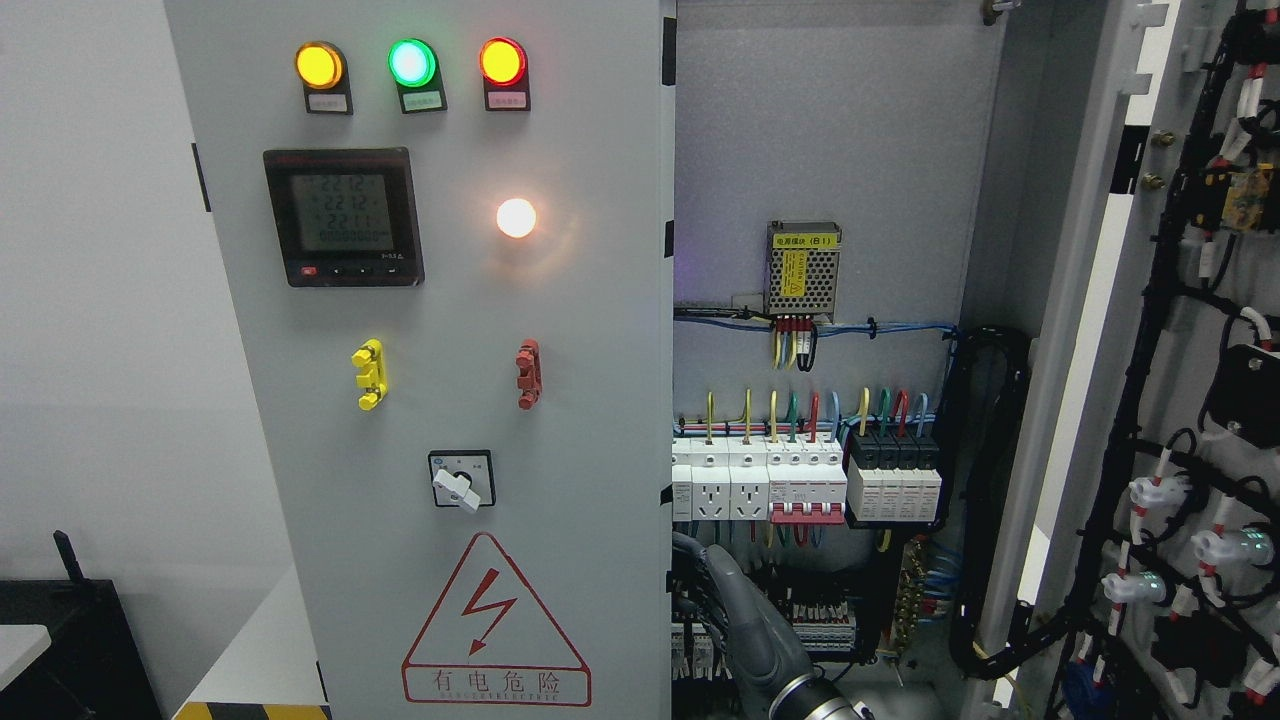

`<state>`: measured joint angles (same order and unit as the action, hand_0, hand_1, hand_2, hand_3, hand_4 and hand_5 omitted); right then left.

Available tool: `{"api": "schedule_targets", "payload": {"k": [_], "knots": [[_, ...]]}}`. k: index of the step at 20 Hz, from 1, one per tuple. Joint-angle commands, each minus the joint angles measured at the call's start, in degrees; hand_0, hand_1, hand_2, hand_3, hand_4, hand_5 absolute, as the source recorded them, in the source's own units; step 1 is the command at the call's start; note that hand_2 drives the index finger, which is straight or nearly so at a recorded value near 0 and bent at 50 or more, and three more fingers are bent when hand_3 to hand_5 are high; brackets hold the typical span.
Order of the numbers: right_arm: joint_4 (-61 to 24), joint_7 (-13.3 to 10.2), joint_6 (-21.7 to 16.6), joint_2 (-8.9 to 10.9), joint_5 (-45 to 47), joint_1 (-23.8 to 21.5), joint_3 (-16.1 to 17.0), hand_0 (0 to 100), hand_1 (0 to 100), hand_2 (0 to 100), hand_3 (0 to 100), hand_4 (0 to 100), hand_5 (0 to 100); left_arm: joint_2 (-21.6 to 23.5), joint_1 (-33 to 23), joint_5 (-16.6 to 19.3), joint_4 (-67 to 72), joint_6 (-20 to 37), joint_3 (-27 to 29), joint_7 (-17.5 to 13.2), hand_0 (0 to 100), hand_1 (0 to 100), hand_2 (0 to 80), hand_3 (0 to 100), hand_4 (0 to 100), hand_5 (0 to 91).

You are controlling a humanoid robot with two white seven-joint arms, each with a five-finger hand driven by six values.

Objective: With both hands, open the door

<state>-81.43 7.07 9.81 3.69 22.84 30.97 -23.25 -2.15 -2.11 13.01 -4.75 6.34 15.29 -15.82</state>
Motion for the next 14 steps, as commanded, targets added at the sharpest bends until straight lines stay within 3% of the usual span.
{"api": "schedule_targets", "payload": {"k": [1, 14], "knots": [[2.5, 0.8, -0.1, 0.09, 0.1, 1.4, -0.5, 11, 0, 0, 0, 0, 0, 0.0, 0.0, 0.0, 0.0, 0.0, 0.0, 0.0, 0, 0, 0.0, 0, 3, 0.0], [5.1, 2.0, 0.1, 0.27, 3.2, 3.7, -0.5, 11, 0, 0, 0, 0, 0, 0.0, 0.0, 0.0, 0.0, 0.0, 0.0, 0.0, 0, 0, 0.0, 0, 3, 0.0]]}}
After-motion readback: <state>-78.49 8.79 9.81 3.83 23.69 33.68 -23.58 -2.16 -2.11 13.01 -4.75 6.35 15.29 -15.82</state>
